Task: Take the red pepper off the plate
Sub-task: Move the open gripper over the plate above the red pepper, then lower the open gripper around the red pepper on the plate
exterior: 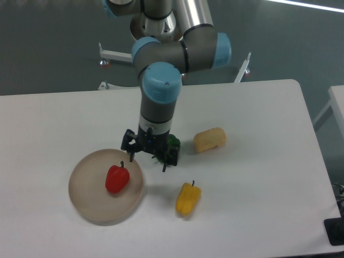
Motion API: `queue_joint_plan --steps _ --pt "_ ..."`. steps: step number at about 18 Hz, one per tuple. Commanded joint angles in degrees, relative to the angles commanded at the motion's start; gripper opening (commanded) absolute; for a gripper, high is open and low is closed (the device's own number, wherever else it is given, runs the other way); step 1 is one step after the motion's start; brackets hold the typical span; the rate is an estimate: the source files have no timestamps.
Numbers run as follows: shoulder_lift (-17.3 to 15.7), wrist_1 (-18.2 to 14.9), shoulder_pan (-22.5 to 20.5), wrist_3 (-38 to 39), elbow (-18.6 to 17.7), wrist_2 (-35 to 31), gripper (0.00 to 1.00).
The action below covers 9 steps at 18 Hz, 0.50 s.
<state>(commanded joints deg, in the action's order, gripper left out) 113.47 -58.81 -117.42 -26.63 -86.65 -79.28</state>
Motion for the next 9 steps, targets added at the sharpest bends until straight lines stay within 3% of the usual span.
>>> queue_joint_plan --steps 4,9 --pt "0.44 4.66 1.32 2.02 -2.64 -0.53 1.00" --pt "1.31 6.34 3.08 3.51 -3.26 -0.53 1.00"
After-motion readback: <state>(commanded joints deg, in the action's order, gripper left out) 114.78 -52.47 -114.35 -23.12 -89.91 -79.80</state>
